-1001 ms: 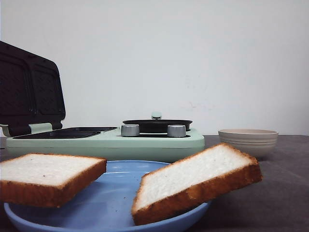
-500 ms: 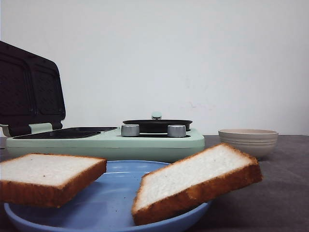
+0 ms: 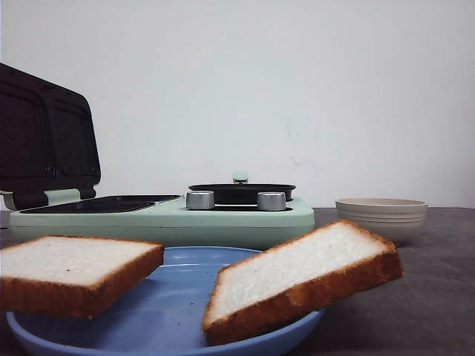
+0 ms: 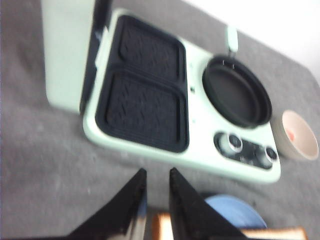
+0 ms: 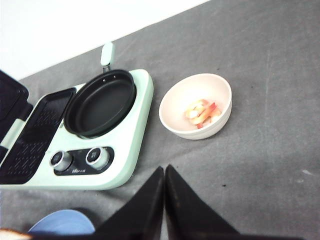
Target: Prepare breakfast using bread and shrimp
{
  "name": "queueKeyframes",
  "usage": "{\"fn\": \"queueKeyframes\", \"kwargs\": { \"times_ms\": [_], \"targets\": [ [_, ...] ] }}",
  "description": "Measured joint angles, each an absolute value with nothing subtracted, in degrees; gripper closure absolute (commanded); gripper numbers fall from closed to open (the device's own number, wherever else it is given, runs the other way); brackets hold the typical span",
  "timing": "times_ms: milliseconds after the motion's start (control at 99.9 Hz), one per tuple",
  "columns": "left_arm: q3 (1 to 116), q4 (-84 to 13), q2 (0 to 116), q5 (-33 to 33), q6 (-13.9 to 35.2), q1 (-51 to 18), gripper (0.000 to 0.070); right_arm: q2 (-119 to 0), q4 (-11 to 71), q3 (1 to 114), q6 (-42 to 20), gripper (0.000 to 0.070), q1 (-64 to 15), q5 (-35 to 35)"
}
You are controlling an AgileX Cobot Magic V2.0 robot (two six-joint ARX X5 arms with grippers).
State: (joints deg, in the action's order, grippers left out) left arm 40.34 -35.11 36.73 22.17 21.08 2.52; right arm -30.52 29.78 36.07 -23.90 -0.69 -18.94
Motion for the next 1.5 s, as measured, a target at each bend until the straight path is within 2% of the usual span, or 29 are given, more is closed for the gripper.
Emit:
{"fn": "queueKeyframes", "kwargs": {
  "times_ms": [80, 210, 260, 410, 470, 641, 1091, 1501],
  "targets": [
    [40.3, -38.1, 37.1, 23.1, 21.0, 2.5, 0.0633, -30.6, 31.3, 36.1, -23.0, 0.07, -0.7, -21.2],
    [40.3, -45.3, 38.9, 25.8, 19.4, 2.5, 0.0385, -32.1, 34.8, 36.1, -20.4, 0.0699, -0.7, -24.4],
    [40.3, -48.1, 39.9, 26.6, 18.5, 2.5, 0.0341, -32.7, 35.9, 36.1, -19.3, 0.0668, -0.7, -25.5],
    [40.3, -52.6, 43.5, 28.6, 16.1, 2.5, 0.034, -36.0, 38.1, 36.1, -15.9, 0.0404, -0.7, -28.4],
    [40.3, -53.9, 45.0, 29.3, 15.5, 2.5, 0.0336, -37.3, 38.5, 36.1, -15.2, 0.0346, -0.7, -29.4],
    [40.3, -56.3, 48.1, 30.1, 13.6, 1.8, 0.0261, -39.0, 38.6, 36.1, -14.3, 0.0342, -0.7, -31.5],
    [37.7, -57.2, 57.3, 33.0, 11.0, -3.7, 0.0263, -39.0, 38.5, 36.1, -13.3, 0.0342, -0.7, -31.5],
    [37.7, -50.1, 68.8, 34.5, 11.0, -8.5, 0.0266, -39.0, 38.5, 36.1, -13.3, 0.0342, -0.7, -31.5]
  ]
}}
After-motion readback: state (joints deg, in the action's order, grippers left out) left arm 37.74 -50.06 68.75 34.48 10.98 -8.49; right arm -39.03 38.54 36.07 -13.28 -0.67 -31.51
